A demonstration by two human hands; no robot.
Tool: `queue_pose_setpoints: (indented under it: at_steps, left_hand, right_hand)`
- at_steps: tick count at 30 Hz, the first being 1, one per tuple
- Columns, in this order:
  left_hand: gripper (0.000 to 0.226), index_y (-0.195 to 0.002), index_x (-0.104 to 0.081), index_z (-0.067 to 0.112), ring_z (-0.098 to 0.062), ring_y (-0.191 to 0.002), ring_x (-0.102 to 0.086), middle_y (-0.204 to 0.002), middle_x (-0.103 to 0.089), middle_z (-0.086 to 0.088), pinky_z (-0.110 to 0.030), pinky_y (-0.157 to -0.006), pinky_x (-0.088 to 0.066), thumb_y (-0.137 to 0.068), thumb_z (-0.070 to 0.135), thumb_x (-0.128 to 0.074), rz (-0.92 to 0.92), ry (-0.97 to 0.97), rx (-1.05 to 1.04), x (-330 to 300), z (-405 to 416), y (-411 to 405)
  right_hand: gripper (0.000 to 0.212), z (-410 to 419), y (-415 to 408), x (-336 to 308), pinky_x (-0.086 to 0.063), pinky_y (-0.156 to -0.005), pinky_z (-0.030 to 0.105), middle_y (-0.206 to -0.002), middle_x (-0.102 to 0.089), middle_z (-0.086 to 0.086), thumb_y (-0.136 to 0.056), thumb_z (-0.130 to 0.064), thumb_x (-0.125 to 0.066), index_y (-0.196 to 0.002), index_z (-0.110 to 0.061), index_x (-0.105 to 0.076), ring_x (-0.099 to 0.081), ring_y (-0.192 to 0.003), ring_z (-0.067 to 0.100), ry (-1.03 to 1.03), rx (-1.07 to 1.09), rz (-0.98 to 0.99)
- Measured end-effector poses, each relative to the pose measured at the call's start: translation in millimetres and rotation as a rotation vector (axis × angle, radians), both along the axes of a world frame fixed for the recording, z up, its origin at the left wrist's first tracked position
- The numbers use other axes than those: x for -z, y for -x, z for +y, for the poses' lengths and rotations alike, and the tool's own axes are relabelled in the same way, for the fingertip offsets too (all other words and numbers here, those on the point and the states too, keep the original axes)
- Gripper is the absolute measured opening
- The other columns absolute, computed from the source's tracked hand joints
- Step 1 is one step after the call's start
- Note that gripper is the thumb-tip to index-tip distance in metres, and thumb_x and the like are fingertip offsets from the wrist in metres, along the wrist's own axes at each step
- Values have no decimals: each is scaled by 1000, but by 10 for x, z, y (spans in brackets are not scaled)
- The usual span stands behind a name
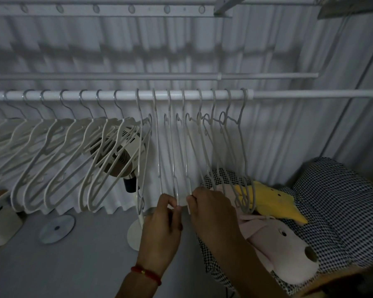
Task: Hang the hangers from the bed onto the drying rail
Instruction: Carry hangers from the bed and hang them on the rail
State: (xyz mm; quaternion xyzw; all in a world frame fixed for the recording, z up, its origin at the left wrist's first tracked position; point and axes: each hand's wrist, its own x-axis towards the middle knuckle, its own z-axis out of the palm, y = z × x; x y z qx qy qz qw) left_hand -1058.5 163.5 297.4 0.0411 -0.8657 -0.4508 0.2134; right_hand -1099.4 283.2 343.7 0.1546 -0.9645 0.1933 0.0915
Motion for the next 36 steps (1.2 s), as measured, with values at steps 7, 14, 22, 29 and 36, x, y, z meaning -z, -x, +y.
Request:
queue_pose_setpoints:
  at_steps: [7, 14, 22, 29, 36]
  left_hand:
    - [7, -94, -47, 26, -7, -45, -56, -56, -60, 4, -37, -48, -51, -98, 23, -51, 78, 59, -57, 34, -4, -27]
    - [9, -91, -46, 26, -7, -49, -58, -59, -60, 6, -30, -44, -50, -99, 23, -50, 58, 37, -45, 24, 1, -26]
    - [13, -89, -45, 28, -6, -49, -58, -59, -60, 7, -29, -44, -51, -99, 22, -50, 53, 45, -33, 38, -42, -23]
    - [14, -88, -46, 29, -6, -49, -58, -59, -61, 6, -25, -46, -50, -99, 21, -51, 43, 16, -30, 50, -36, -19]
    - [16, -86, -45, 30, -7, -47, -58, -57, -60, 6, -28, -44, -51, -99, 21, -52, 58, 31, -27, 35, -37, -22]
  right_hand:
    - [36, -3, 25, 51, -30, -56, 24, -98, -66, -2, -108, -37, -31, -97, -16, -59, -58, -82, 10, 1, -1, 12]
    - [35, 18, 33, 54, -25, -49, 21, -101, -65, -3, -109, -33, -31, -101, -16, -60, -52, -80, 7, -5, -16, 27]
    - [35, 11, 22, 52, -25, -49, 21, -97, -65, -3, -108, -34, -31, -96, -16, -59, -47, -75, 8, 7, 13, 25]
    - [37, 8, 14, 41, -20, -45, 17, -95, -64, -3, -108, -36, -30, -95, -17, -58, -44, -73, 7, 9, 14, 17]
    - [35, 9, 11, 41, -23, -49, 25, -95, -64, -2, -108, -35, -30, -97, -16, -59, -43, -75, 8, 7, 19, 7]
